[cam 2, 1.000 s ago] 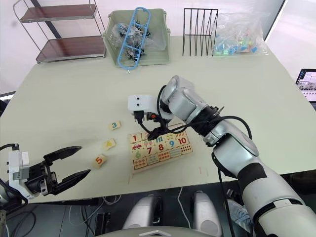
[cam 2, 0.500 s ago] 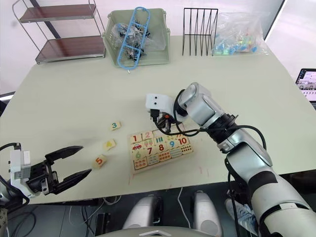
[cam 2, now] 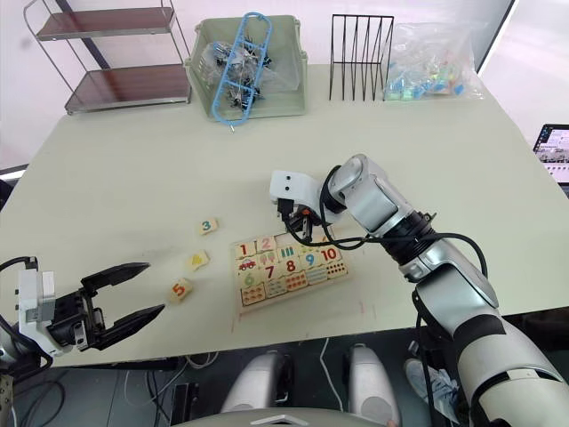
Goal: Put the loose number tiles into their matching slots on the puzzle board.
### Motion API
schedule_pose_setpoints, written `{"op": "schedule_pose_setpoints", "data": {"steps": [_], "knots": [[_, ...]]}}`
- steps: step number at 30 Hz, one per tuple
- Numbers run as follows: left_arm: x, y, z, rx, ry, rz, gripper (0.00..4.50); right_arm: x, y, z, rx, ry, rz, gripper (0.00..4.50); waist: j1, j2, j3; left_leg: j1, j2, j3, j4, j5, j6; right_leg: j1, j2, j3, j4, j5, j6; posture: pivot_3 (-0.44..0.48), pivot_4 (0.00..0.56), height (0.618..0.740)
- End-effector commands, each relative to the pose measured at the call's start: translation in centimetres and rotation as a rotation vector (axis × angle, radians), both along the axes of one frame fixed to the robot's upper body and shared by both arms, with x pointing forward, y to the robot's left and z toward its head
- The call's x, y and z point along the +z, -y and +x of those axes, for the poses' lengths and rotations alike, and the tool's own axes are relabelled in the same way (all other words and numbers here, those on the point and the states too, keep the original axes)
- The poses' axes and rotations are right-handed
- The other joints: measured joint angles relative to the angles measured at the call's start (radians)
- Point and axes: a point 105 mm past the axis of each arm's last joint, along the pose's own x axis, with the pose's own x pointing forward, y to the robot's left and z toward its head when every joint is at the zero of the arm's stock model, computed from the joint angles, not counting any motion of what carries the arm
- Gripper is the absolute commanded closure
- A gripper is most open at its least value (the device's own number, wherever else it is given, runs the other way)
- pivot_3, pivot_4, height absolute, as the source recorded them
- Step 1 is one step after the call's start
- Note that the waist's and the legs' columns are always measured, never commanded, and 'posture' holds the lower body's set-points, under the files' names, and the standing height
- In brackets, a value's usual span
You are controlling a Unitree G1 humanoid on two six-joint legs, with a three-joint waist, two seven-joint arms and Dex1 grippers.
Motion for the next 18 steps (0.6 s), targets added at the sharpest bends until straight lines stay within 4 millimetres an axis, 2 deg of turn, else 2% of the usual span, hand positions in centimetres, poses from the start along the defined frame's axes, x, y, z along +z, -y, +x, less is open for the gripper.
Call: {"op": "schedule_pose_setpoints", "data": {"steps": [1,5,8,18], "knots": [[0.5,-0.3,0.3,-0.001,0.017,0.019,0.00,0.6,-0.3,0.0,0.017,0.028,0.024,4.45,0.000,0.000,0.000,0.000,0.001,-0.005,0.000,0.000,0.000,0.001,0.000,-0.006,0.001,0.000,-0.001,0.000,0.150,0.740],[0.6,-0.3,0.3,-0.002,0.017,0.019,0.00,0.4,-0.3,0.0,0.018,0.027,0.024,4.45,0.001,0.000,0.000,-0.005,0.001,-0.020,0.000,0.002,-0.003,0.001,0.001,-0.019,0.003,-0.005,-0.008,0.000,0.150,0.740],[0.6,-0.2,0.4,-0.003,0.019,0.019,0.00,0.3,-0.5,-0.1,0.024,0.025,0.024,4.45,0.001,0.000,0.000,-0.014,0.001,-0.027,0.000,0.006,-0.011,-0.006,0.000,-0.024,0.010,-0.007,-0.013,0.000,0.150,0.740],[0.6,-0.3,0.2,0.007,0.016,0.021,0.00,-0.8,-1.3,-0.3,0.051,0.033,0.003,4.45,0.005,0.003,0.002,-0.013,0.002,-0.053,0.000,0.011,-0.018,0.001,0.010,-0.049,0.020,-0.016,-0.028,0.000,0.150,0.740]]}}
